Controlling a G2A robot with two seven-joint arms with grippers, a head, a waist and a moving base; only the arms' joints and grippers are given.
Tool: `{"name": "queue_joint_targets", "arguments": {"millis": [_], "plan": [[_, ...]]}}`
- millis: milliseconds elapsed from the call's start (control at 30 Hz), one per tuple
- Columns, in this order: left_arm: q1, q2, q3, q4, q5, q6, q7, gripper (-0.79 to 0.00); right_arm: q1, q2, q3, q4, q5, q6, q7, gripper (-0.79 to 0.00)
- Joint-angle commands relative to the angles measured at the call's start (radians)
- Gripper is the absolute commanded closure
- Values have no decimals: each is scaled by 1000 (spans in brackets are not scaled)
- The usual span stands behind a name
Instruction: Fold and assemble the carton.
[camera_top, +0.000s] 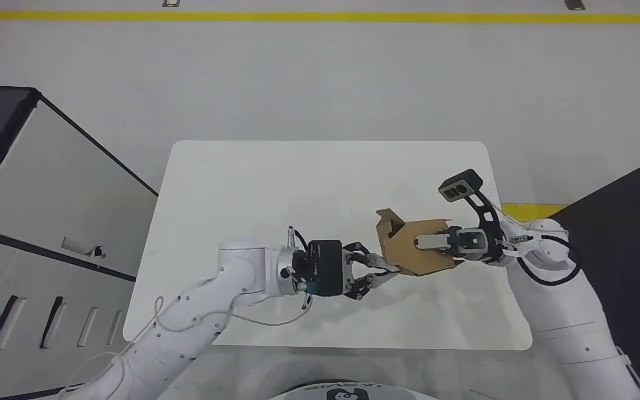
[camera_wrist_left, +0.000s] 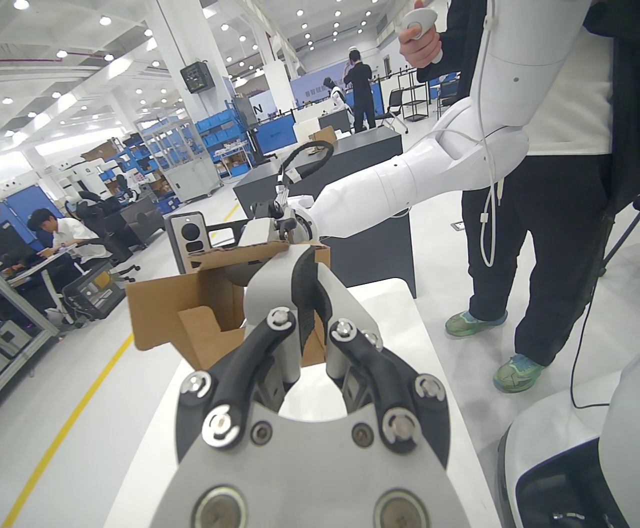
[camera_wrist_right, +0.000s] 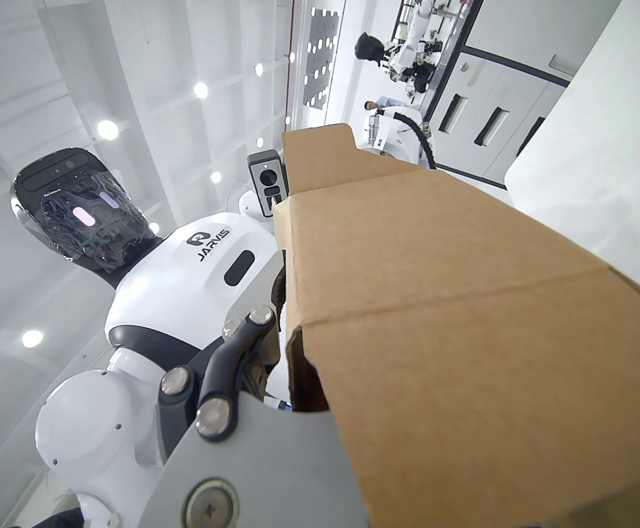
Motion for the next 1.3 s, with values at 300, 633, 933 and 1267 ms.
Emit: {"name": "queue_joint_targets", "arguments": {"millis": [300,633,933,1267], "plan": [[17,5,-25,-10,22,23,32,0,2,-3,-1,19,41,26,0,0],[-3,0,3,16,12,0,32,0,12,3,-33,-6,31,31,0,0],[-19,-3,14,27,0,-14,36,0,20,12,-49,1,37,31,0,0],[-27,-7,26,35,4,-8,42,0,39,6,-71,39,63,39,-12,0]]}}
